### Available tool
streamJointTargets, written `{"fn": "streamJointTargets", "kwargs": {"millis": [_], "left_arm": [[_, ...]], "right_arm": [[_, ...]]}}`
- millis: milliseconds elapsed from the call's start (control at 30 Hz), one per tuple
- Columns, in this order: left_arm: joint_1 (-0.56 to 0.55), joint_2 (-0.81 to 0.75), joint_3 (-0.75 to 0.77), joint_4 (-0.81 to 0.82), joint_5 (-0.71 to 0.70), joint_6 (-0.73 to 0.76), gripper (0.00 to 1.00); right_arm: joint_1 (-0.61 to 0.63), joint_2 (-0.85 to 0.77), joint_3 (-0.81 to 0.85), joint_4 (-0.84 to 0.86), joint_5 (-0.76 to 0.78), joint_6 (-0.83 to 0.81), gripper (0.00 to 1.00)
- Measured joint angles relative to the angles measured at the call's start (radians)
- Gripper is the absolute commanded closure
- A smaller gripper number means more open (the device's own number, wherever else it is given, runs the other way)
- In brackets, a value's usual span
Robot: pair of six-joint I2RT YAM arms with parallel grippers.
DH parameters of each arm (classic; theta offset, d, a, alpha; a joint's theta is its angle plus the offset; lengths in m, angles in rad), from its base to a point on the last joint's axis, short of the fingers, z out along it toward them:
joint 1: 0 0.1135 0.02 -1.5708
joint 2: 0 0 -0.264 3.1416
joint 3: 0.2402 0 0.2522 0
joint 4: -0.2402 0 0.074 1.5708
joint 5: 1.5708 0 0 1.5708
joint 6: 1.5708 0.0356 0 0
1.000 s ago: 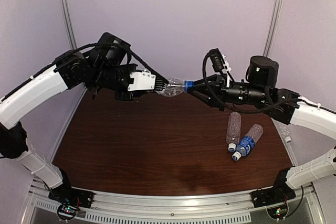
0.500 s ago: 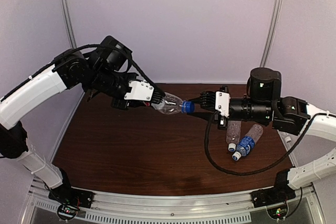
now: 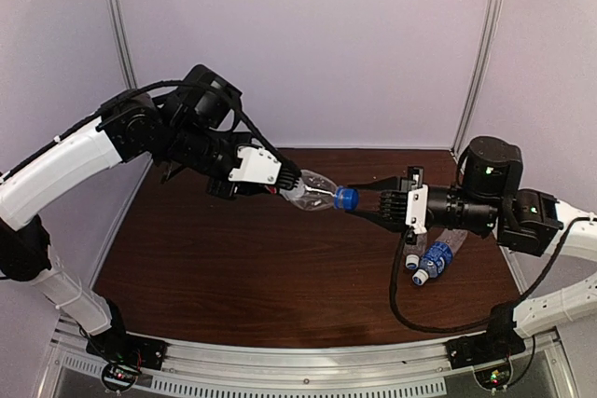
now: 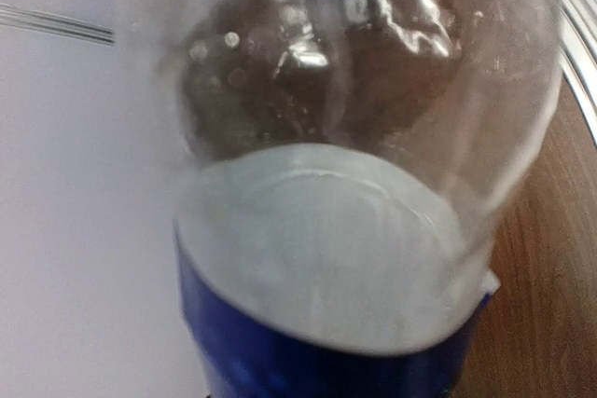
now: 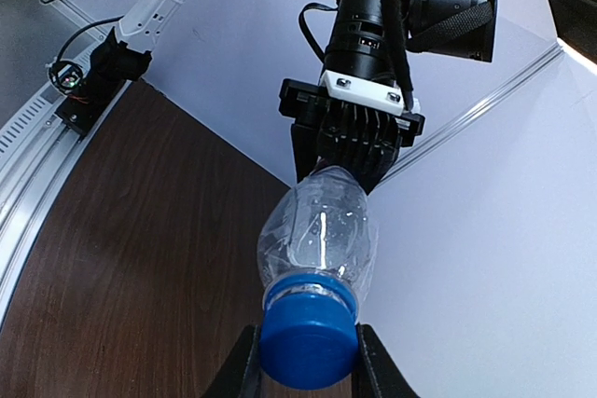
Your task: Unscrew the bottle caps
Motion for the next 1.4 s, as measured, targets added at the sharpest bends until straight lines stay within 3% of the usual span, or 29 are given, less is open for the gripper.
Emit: {"fn": "streamJointTargets", "kwargs": {"millis": [567,633,700,767,833,1067,1400], "left_arm": [[-0.006,0.012,0.0,0.032,0.031,0.0,0.74],[-0.005,0.012,0.002,0.025,0.031,-0.001,0.74],[0.0,0.012,0.006,0.01,0.027,-0.002,0.74],[0.008,0.012,0.016,-0.01,0.022,-0.002,0.74],[0.013,0.012,0.021,-0.024,0.017,-0.007,0.75],[0.037,0.012,0.029,-0.028,-0.04,-0.036,0.75],[0.037,0.012,0.024,0.132,-0.247,-0.041,0.76]], "right_arm": [[-0.009,-0.048,-0.039,0.003,0.012,-0.04,1.0],[-0.01,-0.04,-0.039,0.01,0.006,-0.024,0.93],[-0.012,-0.027,-0.039,0.021,0.004,-0.01,0.76],[-0.015,-0.01,-0.039,0.041,0.003,0.008,0.43],[-0.015,0.002,-0.039,0.058,0.009,0.029,0.03],[-0.024,0.003,-0.029,0.1,0.04,0.166,0.0],[-0.121,0.056,0.055,0.163,0.104,0.734,0.0]]}}
